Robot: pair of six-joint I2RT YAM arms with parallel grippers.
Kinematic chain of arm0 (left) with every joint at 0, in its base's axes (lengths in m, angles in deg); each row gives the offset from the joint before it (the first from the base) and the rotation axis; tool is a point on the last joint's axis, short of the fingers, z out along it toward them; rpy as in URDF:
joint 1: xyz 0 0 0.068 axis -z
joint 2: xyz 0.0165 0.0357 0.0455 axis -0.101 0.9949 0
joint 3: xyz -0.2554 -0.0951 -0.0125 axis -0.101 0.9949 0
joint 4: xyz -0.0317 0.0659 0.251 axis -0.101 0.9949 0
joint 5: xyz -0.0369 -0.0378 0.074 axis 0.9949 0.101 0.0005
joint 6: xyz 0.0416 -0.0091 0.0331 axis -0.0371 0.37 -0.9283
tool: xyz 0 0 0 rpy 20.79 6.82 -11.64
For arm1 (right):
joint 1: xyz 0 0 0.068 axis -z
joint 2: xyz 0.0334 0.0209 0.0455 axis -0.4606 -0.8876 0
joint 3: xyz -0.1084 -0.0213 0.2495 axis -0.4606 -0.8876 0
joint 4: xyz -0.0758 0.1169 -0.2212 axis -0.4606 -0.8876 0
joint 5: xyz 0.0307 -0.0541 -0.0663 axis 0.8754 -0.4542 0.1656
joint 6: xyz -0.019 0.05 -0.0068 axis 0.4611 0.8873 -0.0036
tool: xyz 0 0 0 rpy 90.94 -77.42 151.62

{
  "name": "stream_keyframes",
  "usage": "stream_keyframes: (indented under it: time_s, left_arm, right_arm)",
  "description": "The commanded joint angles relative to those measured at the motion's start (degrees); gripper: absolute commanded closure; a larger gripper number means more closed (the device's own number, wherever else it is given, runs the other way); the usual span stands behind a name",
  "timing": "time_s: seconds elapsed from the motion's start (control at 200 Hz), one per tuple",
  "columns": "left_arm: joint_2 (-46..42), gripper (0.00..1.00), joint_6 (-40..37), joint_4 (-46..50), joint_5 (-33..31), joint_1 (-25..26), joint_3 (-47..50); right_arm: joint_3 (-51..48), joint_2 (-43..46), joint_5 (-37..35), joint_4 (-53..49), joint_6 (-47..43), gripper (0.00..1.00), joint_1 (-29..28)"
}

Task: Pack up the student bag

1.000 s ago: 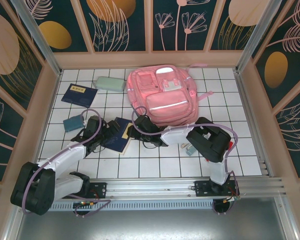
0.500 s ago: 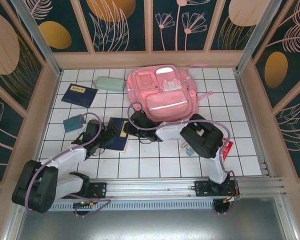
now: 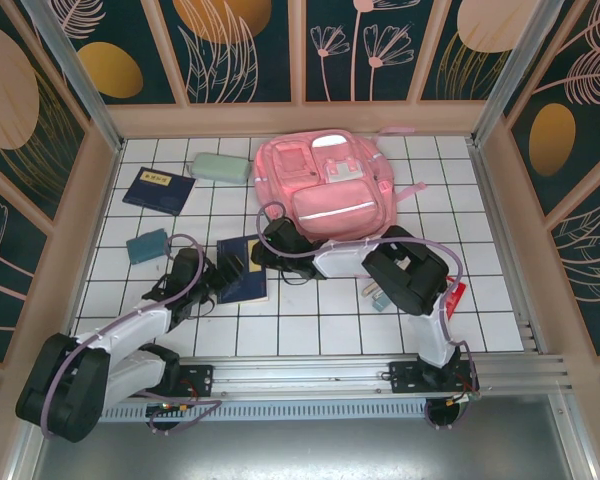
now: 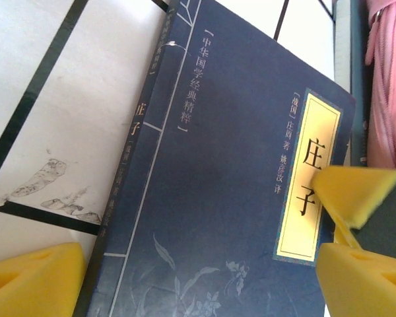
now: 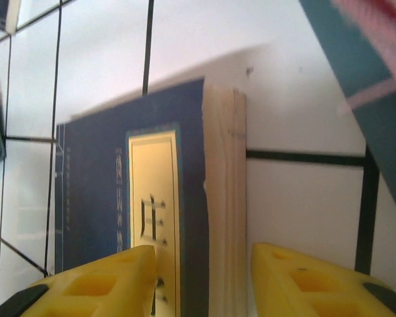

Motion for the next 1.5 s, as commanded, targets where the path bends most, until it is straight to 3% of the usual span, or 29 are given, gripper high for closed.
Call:
stream_keyframes:
  time_s: [0.0, 0.15, 0.36, 0.445, 0.616, 0.736, 0.866, 0.936, 1.076, 1.231, 1.496]
  left_arm:
    - [3.20, 0.11, -2.70, 4.33, -0.42, 0.61, -1.15]
    - [5.87, 0.12, -4.19, 4.13, -1.39, 0.61, -0.73]
    - [7.26, 0.15, -4.27, -8.14, 11.30, 0.61, 1.50]
    - [5.09, 0.28, -3.96, -11.15, 14.36, 0.61, 1.82]
    - [-1.66, 0.33, -2.68, -15.15, 16.78, 0.61, 3.14]
    - [-3.07, 0.42, -1.95, -17.36, 17.27, 0.61, 3.68]
    - [-1.24, 0.64, -2.13, -16.94, 16.90, 0.61, 2.90]
    - [-0.69, 0.76, -2.21, -16.39, 16.38, 0.61, 2.56]
    - [-1.92, 1.00, -2.68, -15.03, 15.96, 0.61, 1.34]
    - [-5.68, 1.00, -4.06, -15.12, 17.94, 0.56, -0.59]
    - [-7.88, 1.00, -3.15, -21.41, 25.05, 0.58, -1.98]
  right_arm:
    - [-2.09, 1.67, 1.02, -2.57, 0.64, 0.60, -1.81]
    - [-3.10, 0.91, 1.05, -0.56, 1.87, 0.67, -2.71]
    - [-3.11, -0.61, 2.92, 1.72, 2.31, 0.76, -2.64]
    - [-3.51, -0.13, 2.75, 2.09, 2.23, 0.77, -2.53]
    - [-4.55, 0.70, 2.72, 2.79, 2.33, 0.77, -2.02]
    - [-4.67, 0.85, 2.96, 3.22, 2.36, 0.77, -1.85]
    - [-5.28, 2.20, 3.11, 3.90, 1.94, 0.75, -1.75]
    - [-6.22, 4.16, 2.48, 4.28, 1.34, 0.72, -1.58]
    - [-10.70, 10.68, 2.07, 7.54, -0.36, 0.55, -0.43]
    - [-18.32, 17.38, 8.84, 17.06, -1.48, 0.39, 3.07]
    - [-27.07, 22.46, 25.56, 33.50, -0.62, 0.30, 9.40]
